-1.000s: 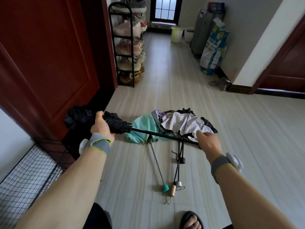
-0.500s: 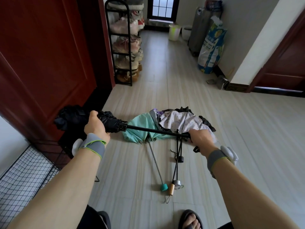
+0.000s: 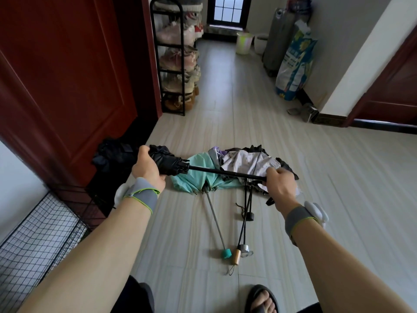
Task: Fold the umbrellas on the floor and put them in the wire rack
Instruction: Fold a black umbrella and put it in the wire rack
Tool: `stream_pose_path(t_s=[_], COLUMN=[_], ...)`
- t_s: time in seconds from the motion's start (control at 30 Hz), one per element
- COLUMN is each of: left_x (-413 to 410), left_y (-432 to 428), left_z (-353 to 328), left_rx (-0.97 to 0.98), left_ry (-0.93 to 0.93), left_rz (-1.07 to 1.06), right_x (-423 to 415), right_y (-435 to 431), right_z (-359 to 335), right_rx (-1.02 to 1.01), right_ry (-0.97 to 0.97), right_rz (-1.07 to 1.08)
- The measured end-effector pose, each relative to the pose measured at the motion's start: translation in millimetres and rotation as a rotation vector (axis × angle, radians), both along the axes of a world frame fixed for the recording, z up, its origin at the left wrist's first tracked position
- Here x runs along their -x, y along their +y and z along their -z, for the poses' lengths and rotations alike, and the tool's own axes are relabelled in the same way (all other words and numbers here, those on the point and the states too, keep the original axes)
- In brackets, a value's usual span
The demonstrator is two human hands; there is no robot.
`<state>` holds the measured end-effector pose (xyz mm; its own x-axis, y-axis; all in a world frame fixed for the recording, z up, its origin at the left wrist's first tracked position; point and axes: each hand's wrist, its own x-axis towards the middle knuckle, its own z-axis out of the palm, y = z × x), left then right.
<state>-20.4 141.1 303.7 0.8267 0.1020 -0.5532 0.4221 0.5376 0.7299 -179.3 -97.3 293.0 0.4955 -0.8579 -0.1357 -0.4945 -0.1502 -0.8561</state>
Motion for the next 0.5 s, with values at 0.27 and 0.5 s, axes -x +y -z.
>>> stream_pose_path(t_s=[0.27,0.5], left_x=[3,6], left_y=[-4,-7], left_z=[2,3], left_rx=[-0.018,0.030], left_ry=[0.024,0.050], left_rz=[0.022,0.053], right_x=[-2,-10], right_y=[2,22], right_z=[-2,-15], right_rx=[-0.202,0.202], right_ry=[0.137,-0.317], right_rz=[-0.001,0.127])
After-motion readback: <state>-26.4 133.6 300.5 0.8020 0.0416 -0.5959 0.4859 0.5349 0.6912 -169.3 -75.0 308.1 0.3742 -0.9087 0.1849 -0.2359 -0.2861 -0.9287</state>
